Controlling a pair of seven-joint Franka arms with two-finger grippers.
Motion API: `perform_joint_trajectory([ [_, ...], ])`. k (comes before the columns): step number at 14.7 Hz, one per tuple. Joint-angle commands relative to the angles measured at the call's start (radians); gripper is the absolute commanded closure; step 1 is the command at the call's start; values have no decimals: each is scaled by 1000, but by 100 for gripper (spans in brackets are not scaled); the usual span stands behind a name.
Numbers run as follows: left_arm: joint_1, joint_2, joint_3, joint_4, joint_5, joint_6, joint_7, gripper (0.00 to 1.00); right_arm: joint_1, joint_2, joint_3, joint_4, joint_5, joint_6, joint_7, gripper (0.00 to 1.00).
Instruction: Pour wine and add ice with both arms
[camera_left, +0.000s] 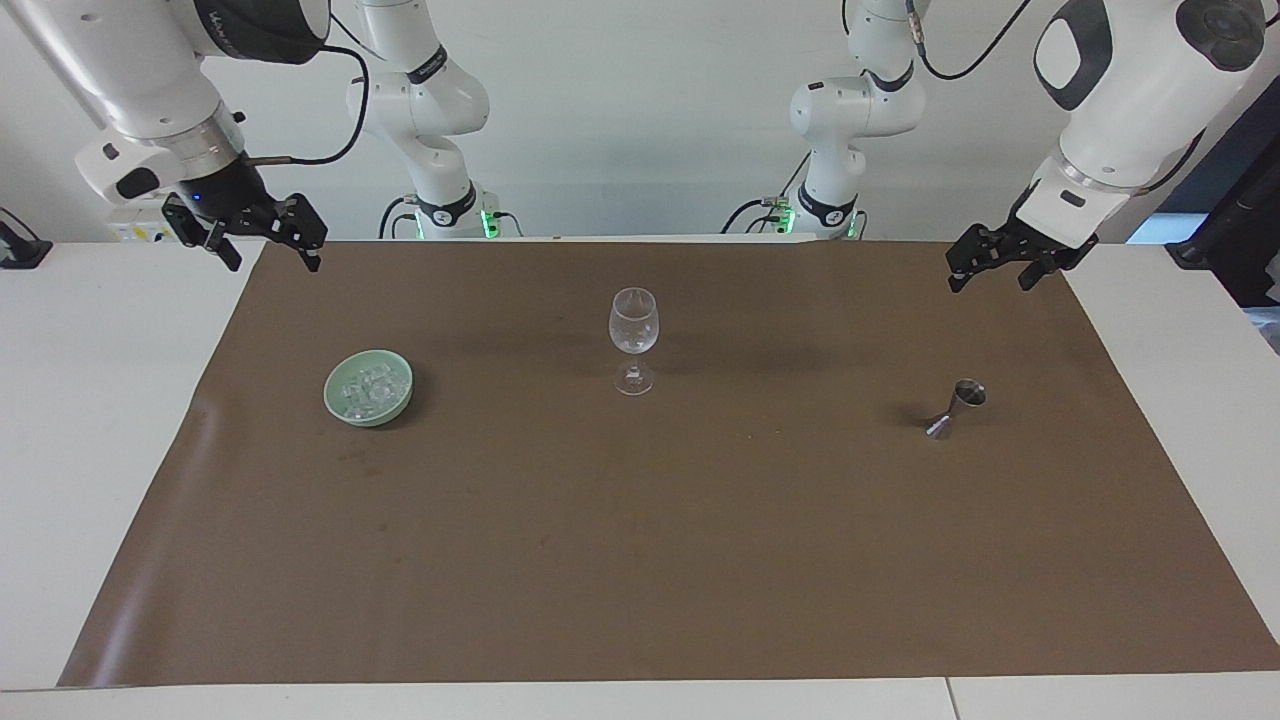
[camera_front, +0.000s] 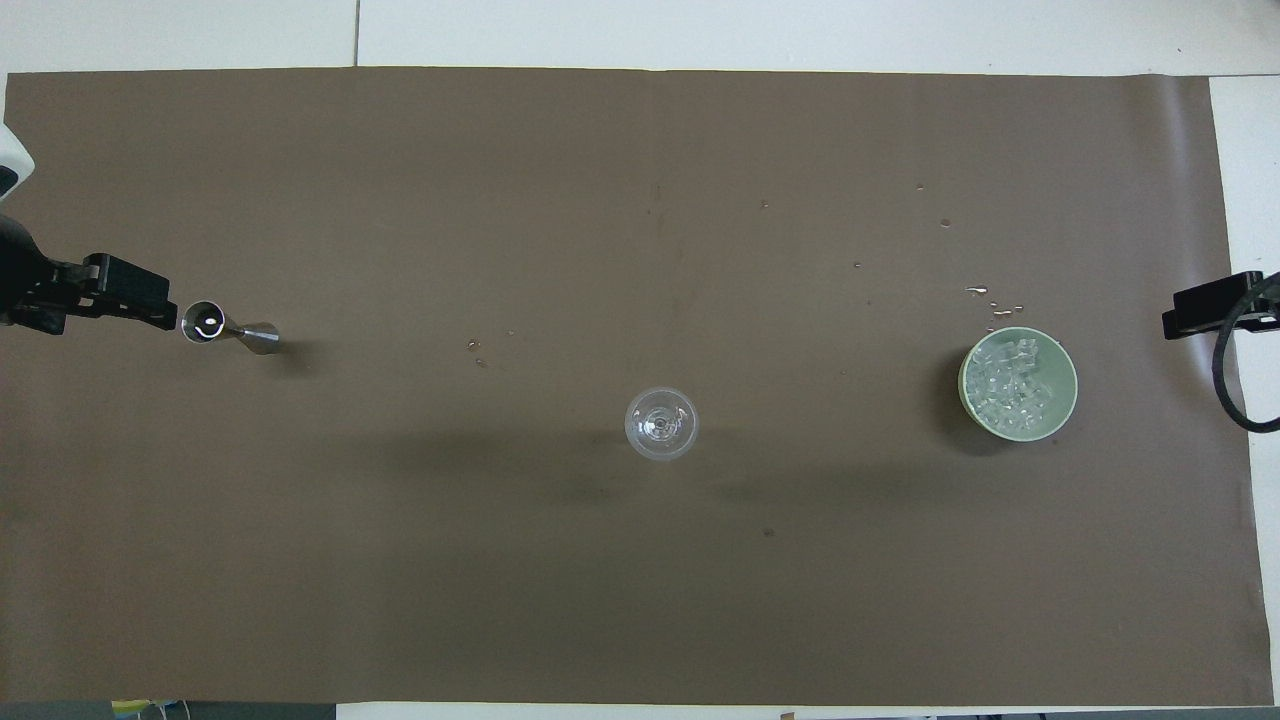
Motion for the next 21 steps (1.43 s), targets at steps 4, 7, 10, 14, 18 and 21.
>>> perform_joint_trajectory([
  [4,4,-3,3,2,-10,-16,7,0,-12,-9,9,-10,6,2,8,0],
  [7,4,-3,3,2,-10,-14,7,0,-12,-9,9,-10,6,2,8,0],
  [10,4,-3,3,2,-10,-16,7,0,-12,-8,9,-10,6,2,8,0],
  [14,4,-3,3,2,-10,-14,7,0,-12,-9,9,-10,6,2,8,0],
  [18,4,-6,3,0,-10,-31,7,0,-12,-9,9,-10,6,3,8,0],
  [21,4,-7,3,-5,-10,-34,7,0,-12,-8,9,-12,6,3,9,0],
])
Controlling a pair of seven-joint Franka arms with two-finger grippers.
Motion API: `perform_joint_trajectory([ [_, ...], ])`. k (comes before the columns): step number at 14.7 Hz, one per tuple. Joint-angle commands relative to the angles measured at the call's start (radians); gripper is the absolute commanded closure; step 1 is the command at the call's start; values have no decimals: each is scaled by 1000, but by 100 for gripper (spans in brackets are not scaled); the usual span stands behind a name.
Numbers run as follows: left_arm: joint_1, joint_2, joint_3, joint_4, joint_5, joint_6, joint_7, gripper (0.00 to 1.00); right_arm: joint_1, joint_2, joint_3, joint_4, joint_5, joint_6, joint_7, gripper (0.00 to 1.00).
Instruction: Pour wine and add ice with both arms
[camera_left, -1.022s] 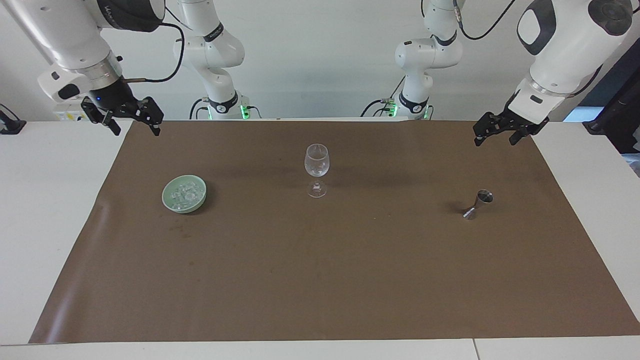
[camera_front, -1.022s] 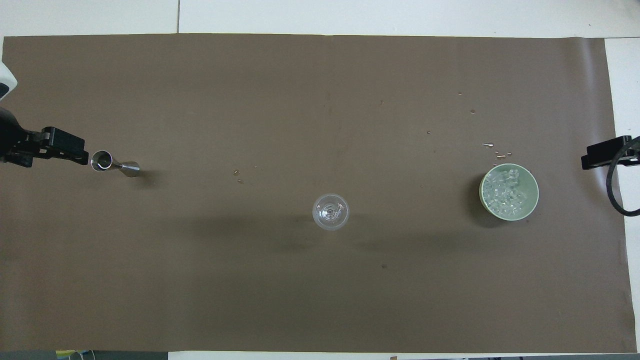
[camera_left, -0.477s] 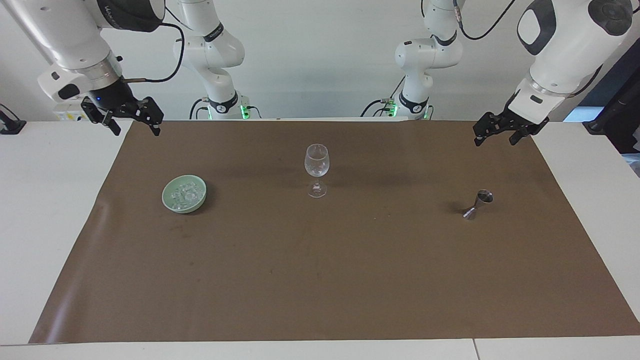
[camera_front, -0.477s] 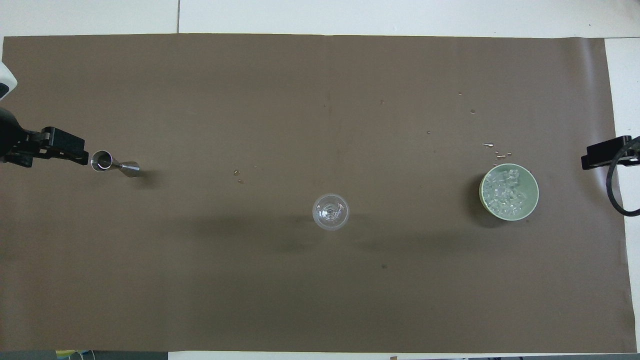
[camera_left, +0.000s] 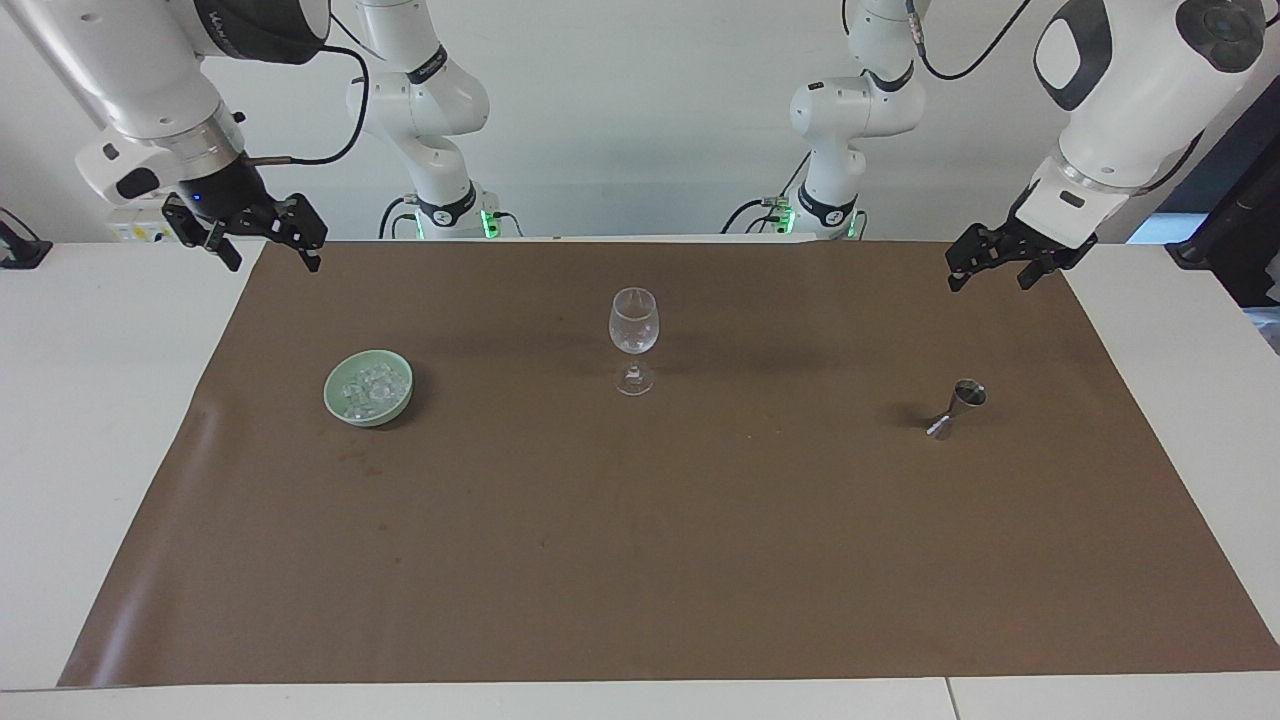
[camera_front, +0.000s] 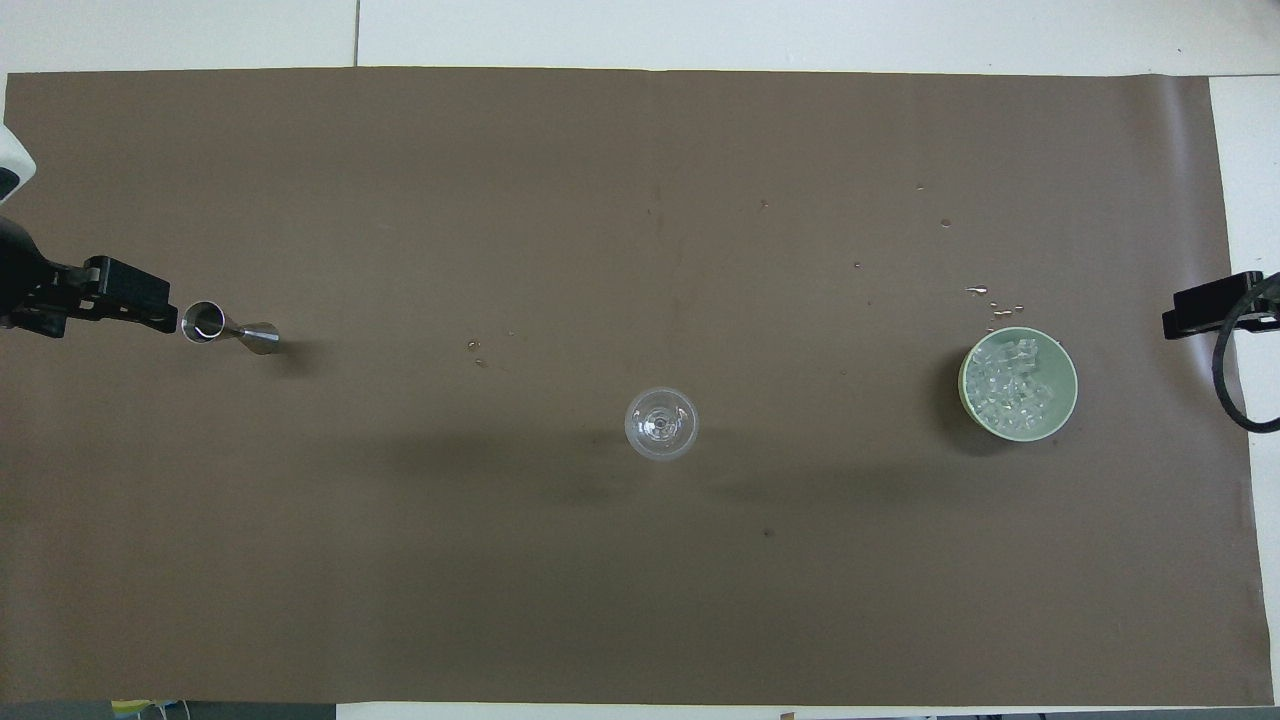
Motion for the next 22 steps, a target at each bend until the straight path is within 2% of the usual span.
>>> perform_joint_trajectory([
  [1,4,-8,3,-4,-10,-37,13,0,-12,-9,8,-10,6,2,8,0],
  [4,31,-20,8,-33,-23,-31,-28,0,-12,-9,8,-10,6,2,8,0],
  [7,109,-17,11,-69,-134,-24,-183,0,-12,-9,8,-10,6,2,8,0],
  [13,251,156,11,-52,-308,62,-514,0,-12,-9,9,-12,6,2,8,0],
  [14,258,199,14,-35,-352,73,-594,0,-12,-8,9,-10,6,2,9,0],
  [16,344,275,16,24,-482,88,-721,0,-12,-8,9,-10,6,2,9,0],
  [19,360,342,16,19,-549,209,-885,0,-12,-8,9,-12,6,2,8,0],
  [22,412,398,16,11,-621,208,-898,0,-12,-8,9,-10,6,2,9,0],
])
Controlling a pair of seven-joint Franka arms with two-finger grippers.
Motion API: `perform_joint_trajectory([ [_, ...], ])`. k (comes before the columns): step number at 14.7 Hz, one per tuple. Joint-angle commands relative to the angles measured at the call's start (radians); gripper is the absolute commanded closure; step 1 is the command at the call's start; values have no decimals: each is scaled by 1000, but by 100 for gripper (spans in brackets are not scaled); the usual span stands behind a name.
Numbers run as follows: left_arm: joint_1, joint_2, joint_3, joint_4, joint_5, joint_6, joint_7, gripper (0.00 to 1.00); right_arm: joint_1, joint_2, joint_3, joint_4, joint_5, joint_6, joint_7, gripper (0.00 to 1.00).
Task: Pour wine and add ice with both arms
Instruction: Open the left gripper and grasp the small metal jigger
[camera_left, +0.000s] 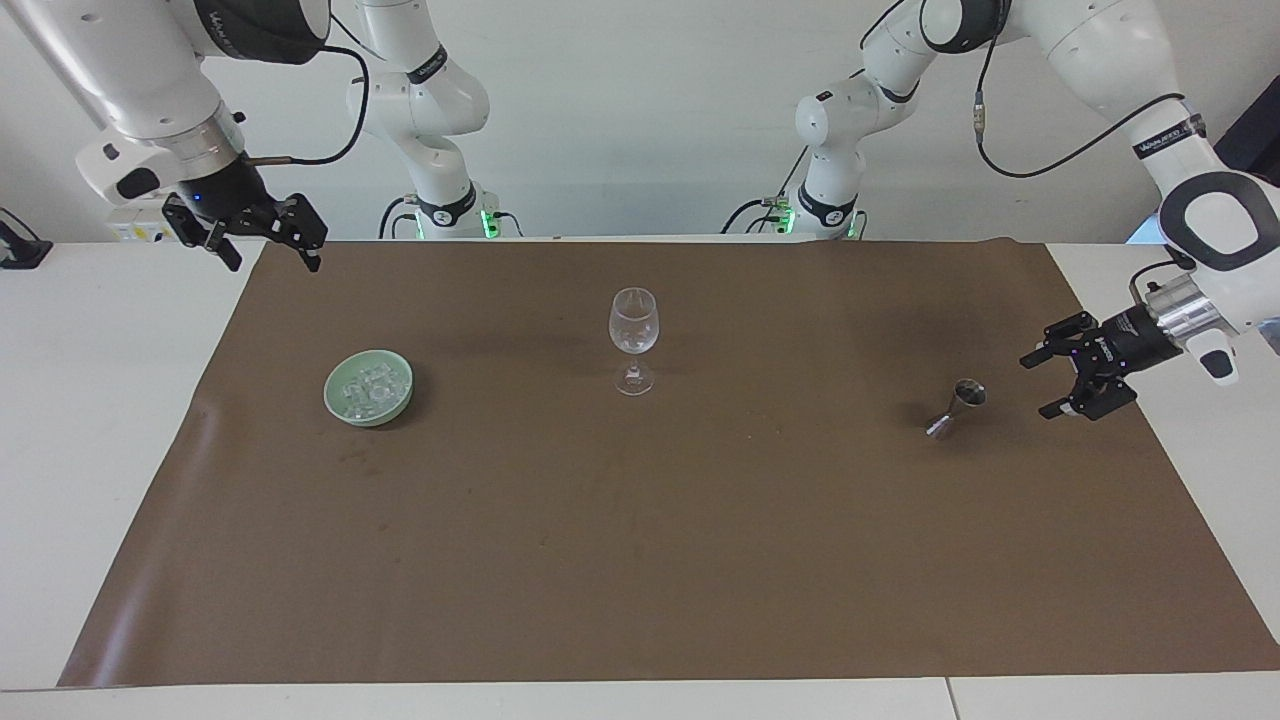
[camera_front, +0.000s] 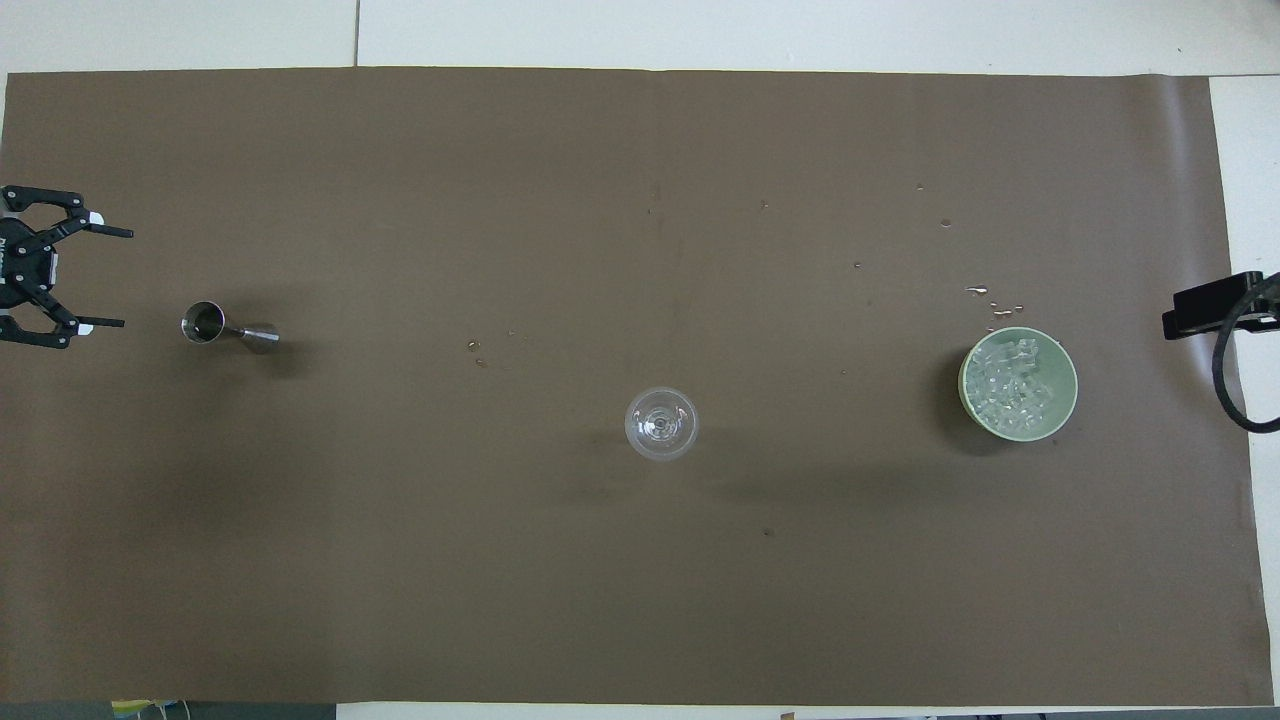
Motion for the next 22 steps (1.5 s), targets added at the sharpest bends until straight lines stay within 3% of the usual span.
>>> perform_joint_trajectory([
  [1,48,63,-7,12,-76,-10,-37,0,-12,-9,9,-11,7,2,8,0],
  [4,102,108,-10,-46,-164,-22,-31,0,-12,-8,9,-11,6,2,9,0],
  [9,106,45,-12,-270,-329,39,-22,0,-12,-9,8,-11,7,2,8,0],
  [12,103,11,-13,-377,-398,107,96,0,-12,-9,9,-10,6,2,8,0],
  [22,74,-6,-14,-451,-529,177,150,5,-12,-9,8,-10,6,2,8,0],
])
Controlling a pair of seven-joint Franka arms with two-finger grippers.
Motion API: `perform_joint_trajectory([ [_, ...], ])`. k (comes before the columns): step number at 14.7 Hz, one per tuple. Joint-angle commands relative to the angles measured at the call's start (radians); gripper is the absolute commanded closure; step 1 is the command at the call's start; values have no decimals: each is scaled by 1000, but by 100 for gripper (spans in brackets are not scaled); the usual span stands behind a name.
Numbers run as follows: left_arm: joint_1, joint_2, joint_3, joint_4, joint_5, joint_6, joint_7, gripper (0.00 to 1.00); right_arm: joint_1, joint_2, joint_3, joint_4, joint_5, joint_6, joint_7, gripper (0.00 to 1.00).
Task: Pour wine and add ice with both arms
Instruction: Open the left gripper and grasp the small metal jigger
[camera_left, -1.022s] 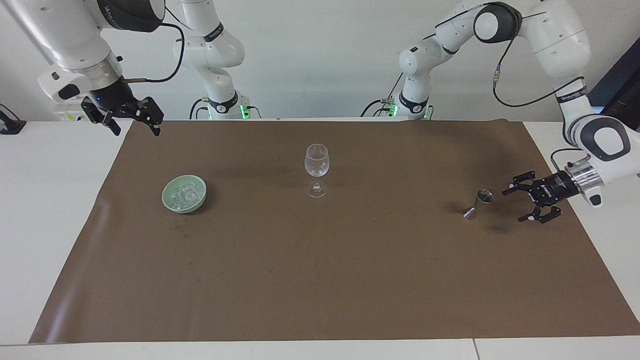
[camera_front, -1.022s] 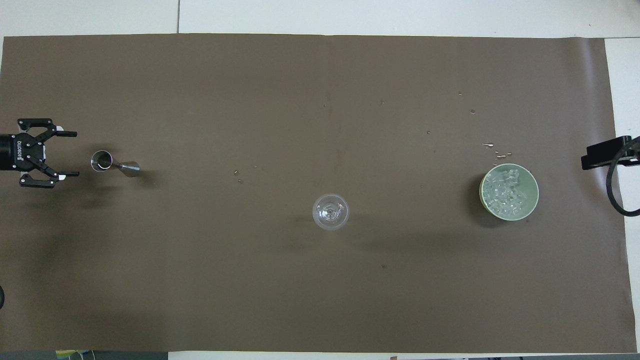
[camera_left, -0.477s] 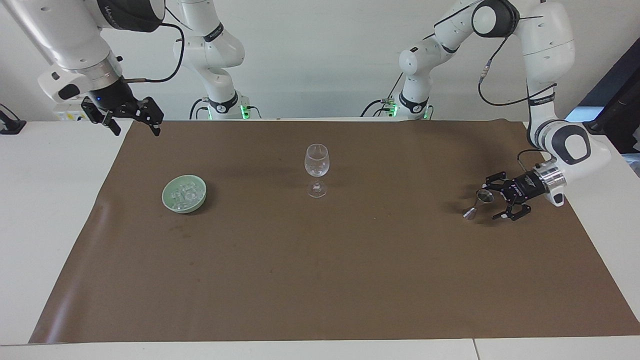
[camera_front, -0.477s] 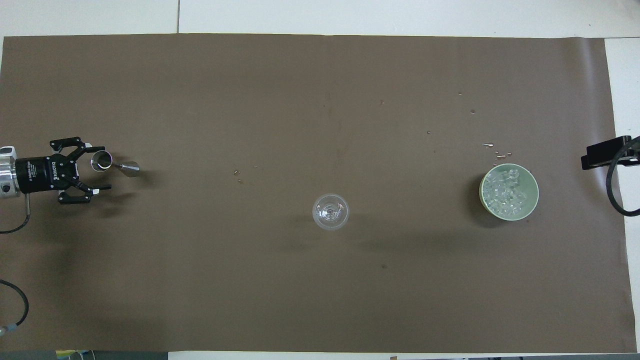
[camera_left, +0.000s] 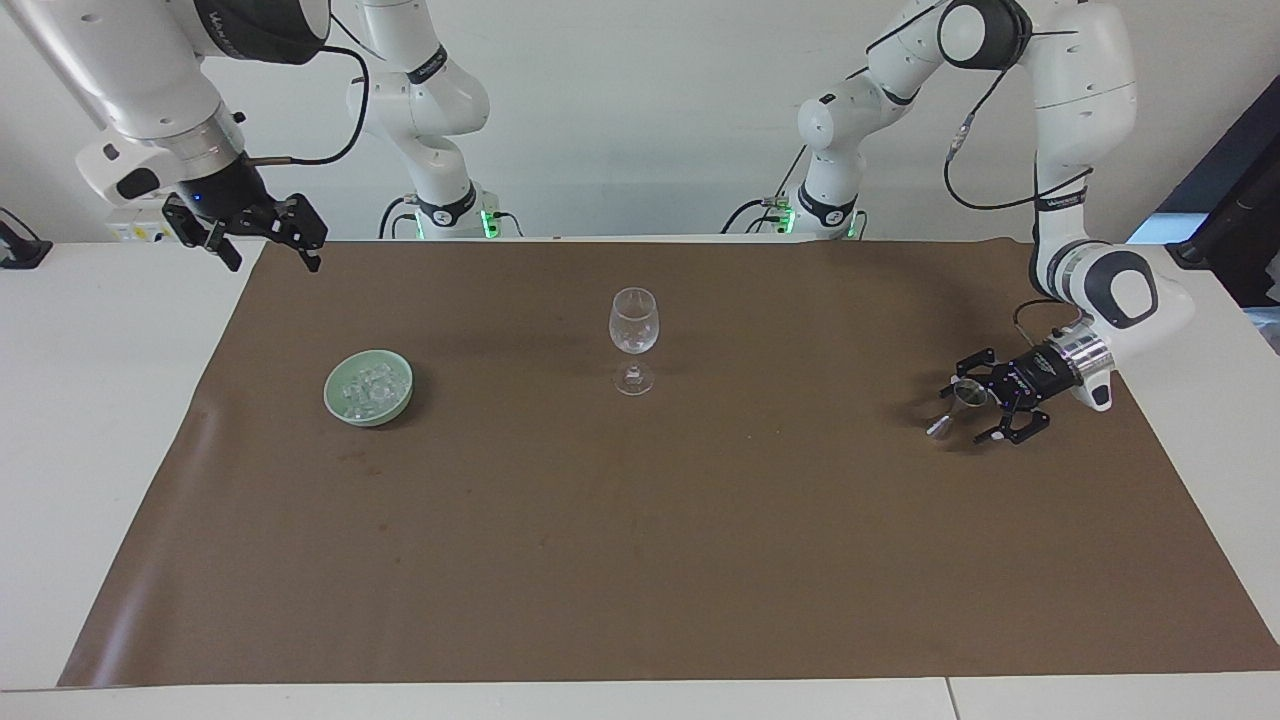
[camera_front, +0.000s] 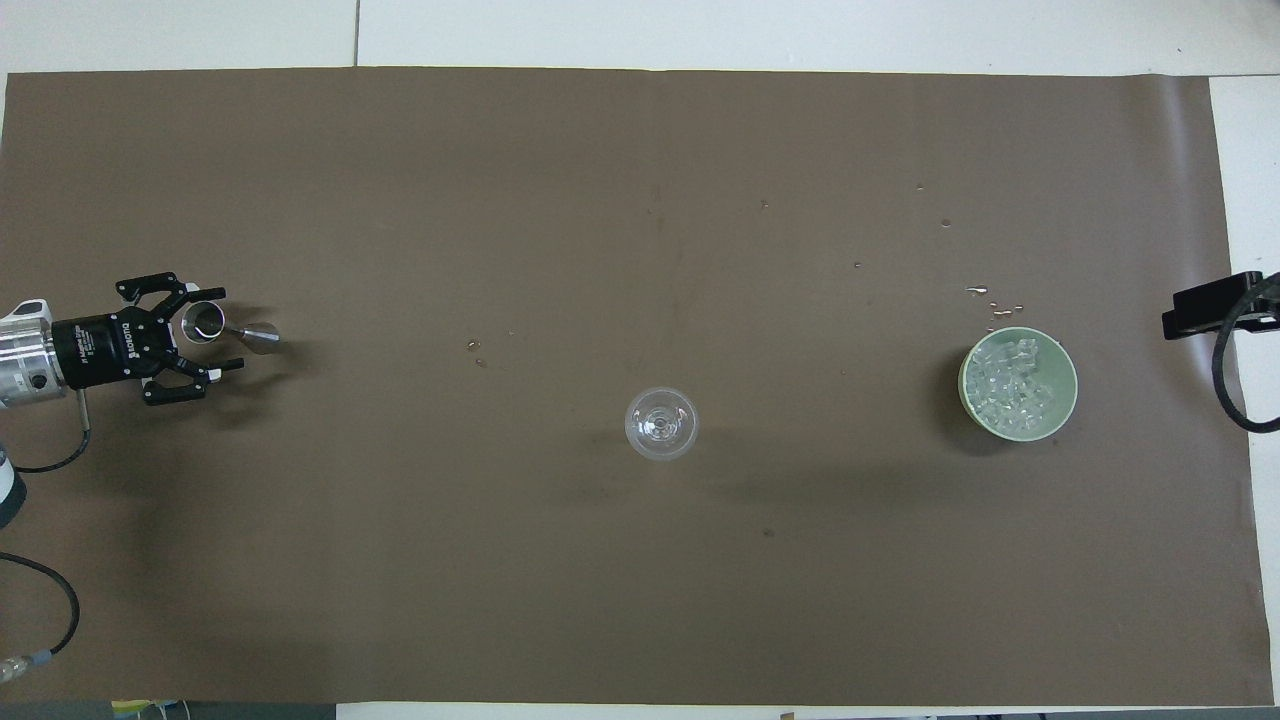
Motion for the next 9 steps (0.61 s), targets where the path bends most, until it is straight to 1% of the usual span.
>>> perform_joint_trajectory([
  [1,-8,-39,5,-52,-31,27,16,5,-12,-9,9,-10,6,2,8,0],
  [8,-9,-42,5,-57,-54,27,16,5,-12,-9,8,-11,6,2,8,0],
  [9,-9,-42,5,-57,-54,27,16,9,-12,-9,9,-10,6,2,9,0],
])
